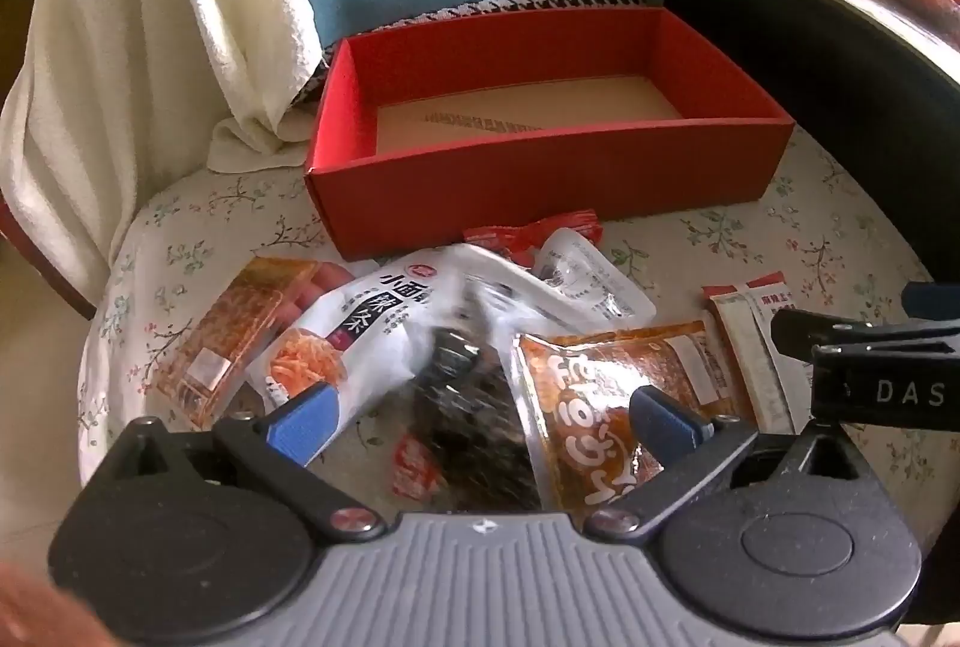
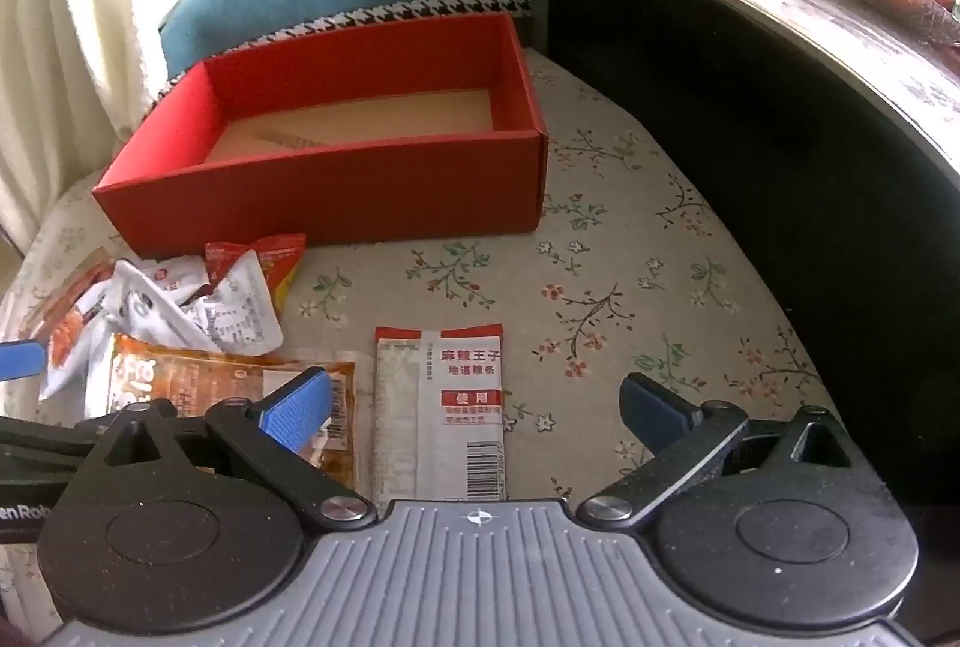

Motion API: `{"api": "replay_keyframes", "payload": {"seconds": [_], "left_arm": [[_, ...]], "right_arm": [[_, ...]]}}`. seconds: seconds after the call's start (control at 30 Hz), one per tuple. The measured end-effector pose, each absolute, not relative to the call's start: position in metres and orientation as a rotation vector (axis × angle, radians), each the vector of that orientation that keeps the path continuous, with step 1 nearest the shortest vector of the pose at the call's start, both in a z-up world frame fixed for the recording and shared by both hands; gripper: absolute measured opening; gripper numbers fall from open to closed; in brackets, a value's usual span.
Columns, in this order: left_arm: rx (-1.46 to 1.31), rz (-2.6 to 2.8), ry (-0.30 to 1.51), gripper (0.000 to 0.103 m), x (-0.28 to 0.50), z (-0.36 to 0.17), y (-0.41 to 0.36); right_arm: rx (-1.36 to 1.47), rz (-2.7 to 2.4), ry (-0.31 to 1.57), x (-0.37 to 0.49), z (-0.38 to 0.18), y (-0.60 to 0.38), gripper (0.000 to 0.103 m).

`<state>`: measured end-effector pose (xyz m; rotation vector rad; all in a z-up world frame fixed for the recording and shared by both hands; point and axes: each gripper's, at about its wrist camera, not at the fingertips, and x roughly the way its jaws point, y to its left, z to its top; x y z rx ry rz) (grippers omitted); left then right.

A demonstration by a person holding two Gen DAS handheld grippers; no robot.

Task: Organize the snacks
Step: 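Move both tools toward the snack packets in front of the red box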

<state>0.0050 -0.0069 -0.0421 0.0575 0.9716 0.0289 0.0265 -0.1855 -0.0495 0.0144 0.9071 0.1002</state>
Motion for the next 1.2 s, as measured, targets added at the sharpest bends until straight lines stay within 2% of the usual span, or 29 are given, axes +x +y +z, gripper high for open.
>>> {"api": "replay_keyframes", "payload": {"seconds": [1.2], "left_arm": [[0.043,0.075,0.974,0.098,0.0083,-0.0444,0.0003]], "right_arm": [[-0.014,0.130,0.910,0.0235,-0.0490,-0.1810,0.103]]}}
